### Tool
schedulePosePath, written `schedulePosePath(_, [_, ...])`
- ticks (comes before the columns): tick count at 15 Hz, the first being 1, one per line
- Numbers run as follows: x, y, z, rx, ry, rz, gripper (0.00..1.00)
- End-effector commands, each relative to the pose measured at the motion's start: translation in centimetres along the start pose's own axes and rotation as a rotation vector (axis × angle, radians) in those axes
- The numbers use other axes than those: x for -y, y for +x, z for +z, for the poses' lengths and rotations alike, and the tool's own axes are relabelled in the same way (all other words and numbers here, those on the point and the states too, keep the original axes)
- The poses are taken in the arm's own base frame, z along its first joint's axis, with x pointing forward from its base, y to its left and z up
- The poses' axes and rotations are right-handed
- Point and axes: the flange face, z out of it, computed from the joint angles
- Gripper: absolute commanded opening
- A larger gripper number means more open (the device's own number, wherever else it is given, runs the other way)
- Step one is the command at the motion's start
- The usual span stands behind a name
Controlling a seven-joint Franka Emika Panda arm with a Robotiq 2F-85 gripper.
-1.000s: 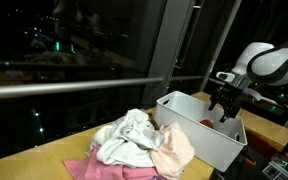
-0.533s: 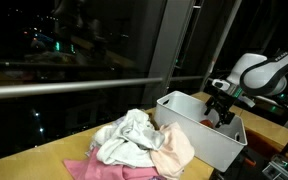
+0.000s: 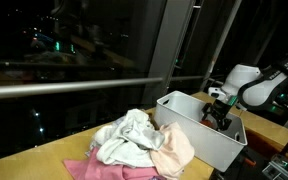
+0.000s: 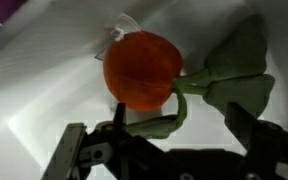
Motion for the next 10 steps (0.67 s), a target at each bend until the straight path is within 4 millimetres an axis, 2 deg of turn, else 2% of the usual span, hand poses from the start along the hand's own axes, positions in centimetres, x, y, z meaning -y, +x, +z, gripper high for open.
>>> schedulePosePath(1, [-1.8, -1.1, 0.6, 0.033, -0.039, -0.04, 1.0])
schedulePosePath(7, [-2.4, -1.9, 2.8, 0.06, -0.026, -0.046, 1.0])
schedulePosePath(9, [-2.0, -1.9, 3.9, 0.06, 0.007, -0.03, 0.72])
schedulePosePath(10, [-1.8, -1.9, 4.4, 0.06, 0.018, -0.024, 0.65])
